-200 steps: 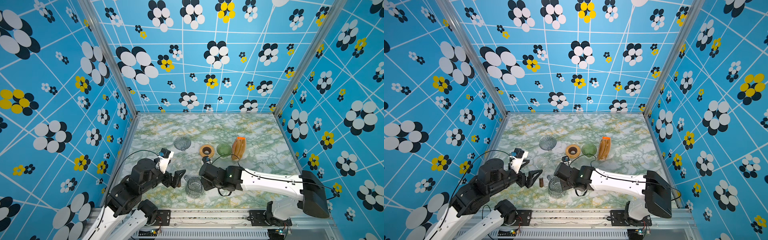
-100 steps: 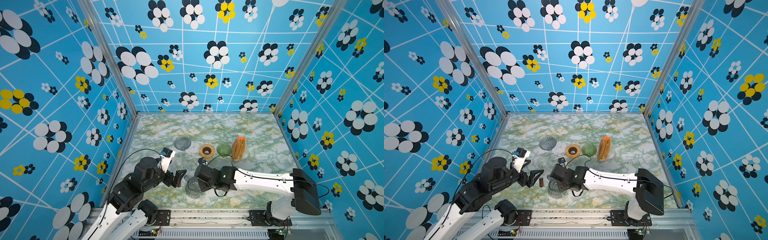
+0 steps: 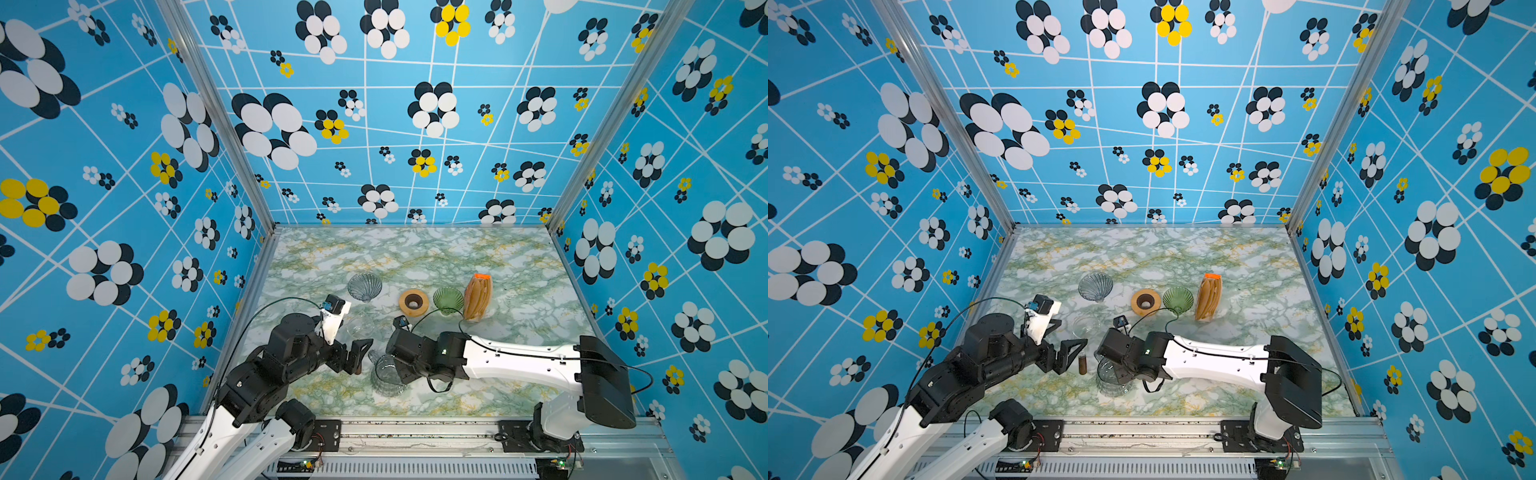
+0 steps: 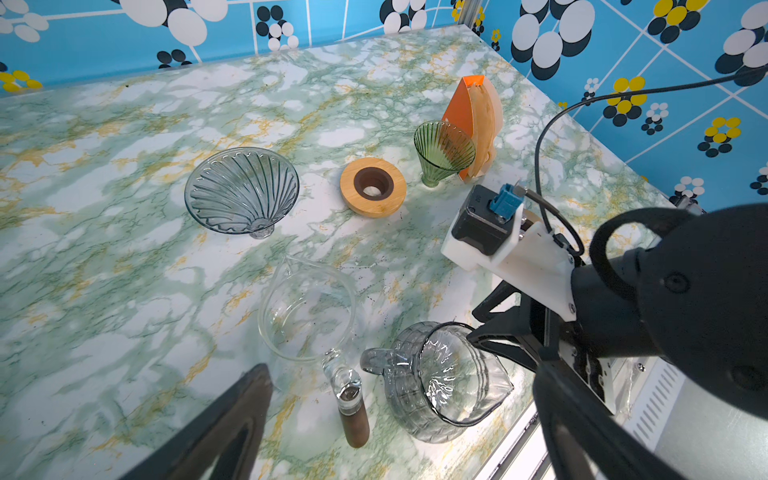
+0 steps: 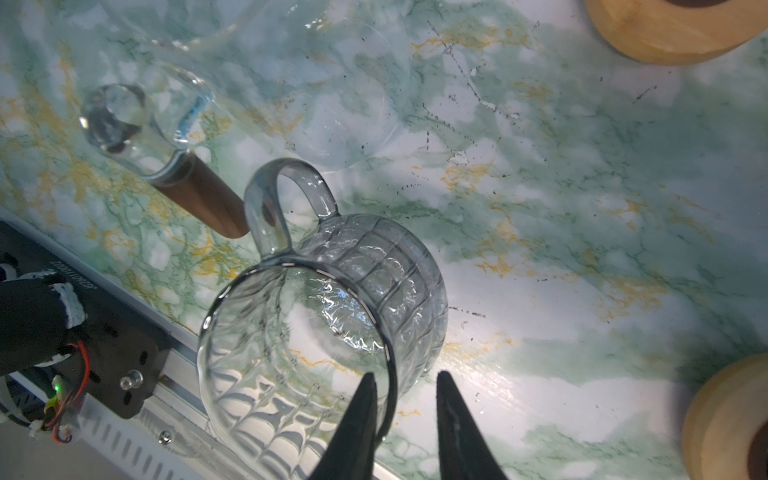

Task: Place the coffee filter in the dripper

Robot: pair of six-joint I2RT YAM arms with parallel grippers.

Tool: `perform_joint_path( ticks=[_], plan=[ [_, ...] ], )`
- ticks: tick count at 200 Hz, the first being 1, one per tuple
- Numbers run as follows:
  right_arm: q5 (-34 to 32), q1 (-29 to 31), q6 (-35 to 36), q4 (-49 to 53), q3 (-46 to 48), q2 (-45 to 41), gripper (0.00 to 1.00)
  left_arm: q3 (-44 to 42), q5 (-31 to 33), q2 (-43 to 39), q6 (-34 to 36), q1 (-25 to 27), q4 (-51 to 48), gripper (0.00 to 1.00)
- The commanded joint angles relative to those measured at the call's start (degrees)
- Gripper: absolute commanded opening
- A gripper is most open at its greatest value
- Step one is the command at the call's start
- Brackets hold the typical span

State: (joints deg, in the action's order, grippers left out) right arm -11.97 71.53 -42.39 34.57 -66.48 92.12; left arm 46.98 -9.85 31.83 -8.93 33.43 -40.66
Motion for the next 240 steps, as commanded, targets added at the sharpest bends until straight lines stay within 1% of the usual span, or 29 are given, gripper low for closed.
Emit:
perform_joint_path(
  ticks=[1, 27, 103, 175, 210, 240],
  plan=[
    [-1.81, 0.32, 0.66, 2.15, -1.02, 0.94, 0.27, -0.58, 0.52, 0.3, 0.58, -0.4, 0.08, 0.99],
    [-3.0, 0.32, 1.34, 3.03, -1.11, 0.91, 0.23, -0.58, 0.56, 0.42, 0.58, -0.41, 0.0, 0.99],
    [-3.87, -1.01, 4.63, 5.7, -1.32, 0.76, 0.18, -0.58, 0.41, 0.95, 0.67, -0.64, -0.01, 0.99],
    [-1.07, -5.28, 9.5, 4.87, 1.56, -0.35, 0.16, -0.58, 0.52, 1.12, 0.59, -0.87, 0.02, 0.99],
    [-1.06, -7.44, 12.26, 5.49, 2.49, -1.03, 0.15, -0.58, 0.62, 1.32, 0.58, -1.09, 0.03, 0.99],
    [-1.11, -9.26, 13.27, 5.74, 3.01, -1.67, 0.15, -0.58, 0.79, 1.32, 0.49, -1.2, -0.03, 0.99]
  ],
)
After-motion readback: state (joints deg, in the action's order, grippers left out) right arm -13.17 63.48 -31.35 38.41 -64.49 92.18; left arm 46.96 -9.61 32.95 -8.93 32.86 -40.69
